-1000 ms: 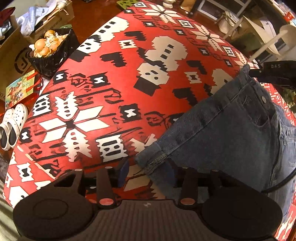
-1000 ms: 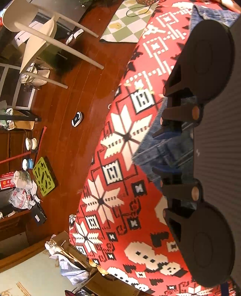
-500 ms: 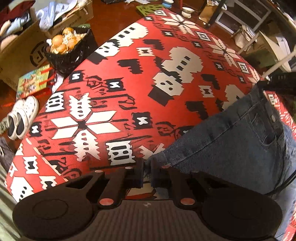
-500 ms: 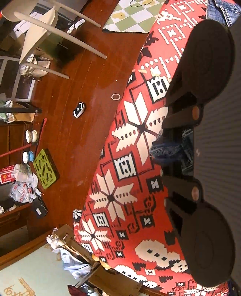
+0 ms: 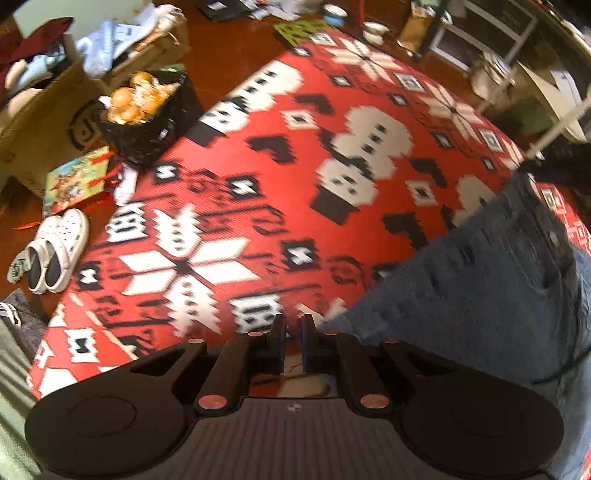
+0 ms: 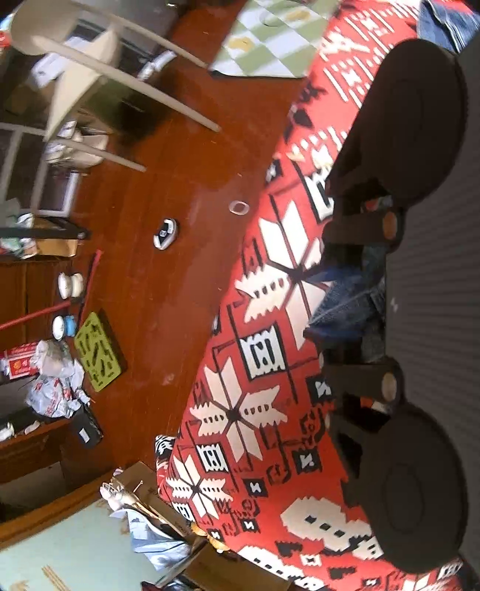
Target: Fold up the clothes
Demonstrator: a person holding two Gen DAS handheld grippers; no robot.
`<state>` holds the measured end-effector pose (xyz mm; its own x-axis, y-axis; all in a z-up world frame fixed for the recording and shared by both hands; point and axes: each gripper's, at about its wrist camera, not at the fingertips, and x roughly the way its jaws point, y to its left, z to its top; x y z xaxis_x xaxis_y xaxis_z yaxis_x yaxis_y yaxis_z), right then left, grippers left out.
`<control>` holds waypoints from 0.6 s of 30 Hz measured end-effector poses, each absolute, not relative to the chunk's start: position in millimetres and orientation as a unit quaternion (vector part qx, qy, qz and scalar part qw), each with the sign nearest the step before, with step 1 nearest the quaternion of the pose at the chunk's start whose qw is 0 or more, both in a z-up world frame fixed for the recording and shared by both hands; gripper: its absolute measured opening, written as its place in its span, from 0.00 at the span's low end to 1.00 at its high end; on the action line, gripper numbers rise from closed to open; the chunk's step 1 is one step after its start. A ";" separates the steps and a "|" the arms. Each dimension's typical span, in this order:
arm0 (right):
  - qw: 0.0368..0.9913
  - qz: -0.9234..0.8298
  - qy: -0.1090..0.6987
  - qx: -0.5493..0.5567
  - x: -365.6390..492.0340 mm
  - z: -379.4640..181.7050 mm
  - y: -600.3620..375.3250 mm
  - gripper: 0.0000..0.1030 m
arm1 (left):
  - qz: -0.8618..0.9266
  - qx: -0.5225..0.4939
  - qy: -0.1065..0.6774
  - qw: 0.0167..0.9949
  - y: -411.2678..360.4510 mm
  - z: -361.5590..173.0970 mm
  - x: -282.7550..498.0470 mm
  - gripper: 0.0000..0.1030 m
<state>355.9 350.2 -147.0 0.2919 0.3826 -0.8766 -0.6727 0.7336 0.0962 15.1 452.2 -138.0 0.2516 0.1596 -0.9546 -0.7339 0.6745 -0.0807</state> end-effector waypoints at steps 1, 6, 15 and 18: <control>0.790 0.338 0.489 -0.149 353.5 -143.0 348.1 0.29 | 0.307 -0.269 0.529 0.744 454.0 -135.9 13.4 0.07; 0.788 0.359 0.475 -0.156 327.6 -122.2 334.3 0.29 | 0.302 -0.272 0.508 0.760 456.4 -124.2 16.3 0.07; 0.727 0.450 0.484 -0.184 242.1 -117.4 335.1 0.17 | 0.236 -0.298 0.478 0.792 441.9 -132.2 42.4 0.07; 0.707 0.477 0.492 -0.177 215.9 -123.2 346.5 0.17 | 0.220 -0.311 0.475 0.793 437.6 -141.6 44.0 0.07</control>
